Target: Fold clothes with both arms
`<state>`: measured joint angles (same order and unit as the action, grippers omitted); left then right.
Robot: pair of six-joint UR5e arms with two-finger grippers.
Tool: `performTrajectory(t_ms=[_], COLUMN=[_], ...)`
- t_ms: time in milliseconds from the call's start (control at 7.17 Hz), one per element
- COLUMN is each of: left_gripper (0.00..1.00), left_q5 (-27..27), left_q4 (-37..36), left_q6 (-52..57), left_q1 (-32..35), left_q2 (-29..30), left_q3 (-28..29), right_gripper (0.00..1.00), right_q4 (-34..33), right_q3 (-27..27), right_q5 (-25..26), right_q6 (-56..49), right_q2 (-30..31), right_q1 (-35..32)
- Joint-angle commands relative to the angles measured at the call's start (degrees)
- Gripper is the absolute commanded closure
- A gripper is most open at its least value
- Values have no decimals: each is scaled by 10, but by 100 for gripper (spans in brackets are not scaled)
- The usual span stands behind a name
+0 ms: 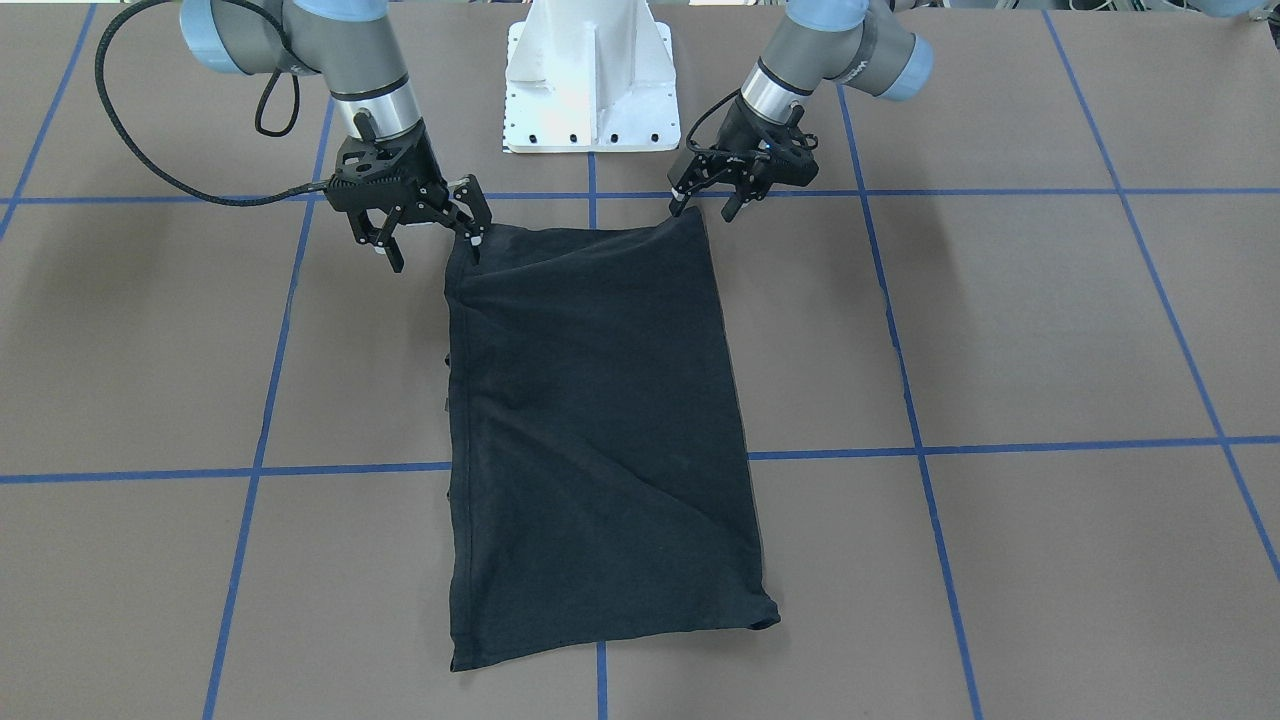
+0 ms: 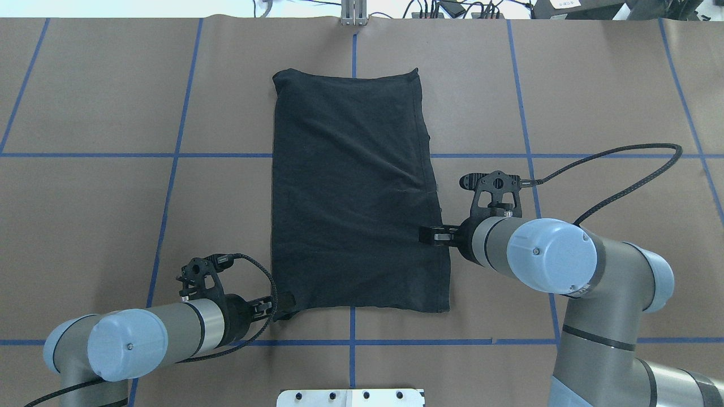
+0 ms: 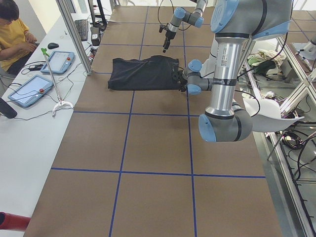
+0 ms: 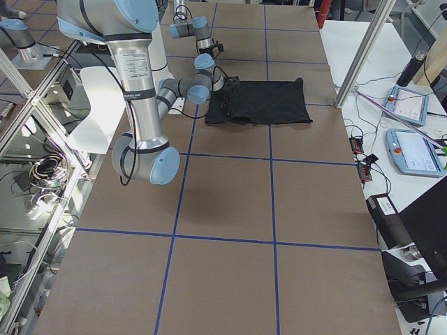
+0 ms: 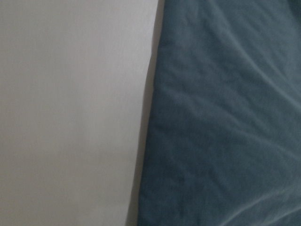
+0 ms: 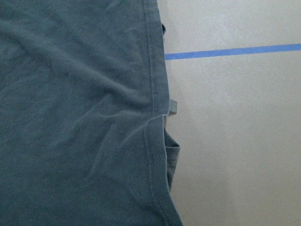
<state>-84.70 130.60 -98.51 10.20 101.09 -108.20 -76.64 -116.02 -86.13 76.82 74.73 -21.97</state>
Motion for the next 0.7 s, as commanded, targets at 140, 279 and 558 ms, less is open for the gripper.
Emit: performTrajectory(t_ms=[140, 279, 558], left_gripper=[33, 33, 33], left_q5=[1, 0, 0], left_q4=[0, 0, -1], left_q6=[-3, -3, -3], left_q1=[-5, -8, -8], left_q2=[3, 5, 7], left_q3=[2, 3, 5], right_gripper=[0, 0, 0], right_q4=[0, 0, 0], right_q3=[0, -1, -2], right_q5=[-2, -2, -2], right_q6=[0, 0, 1], right_q2=[1, 1, 1], right_q1=[-1, -1, 0])
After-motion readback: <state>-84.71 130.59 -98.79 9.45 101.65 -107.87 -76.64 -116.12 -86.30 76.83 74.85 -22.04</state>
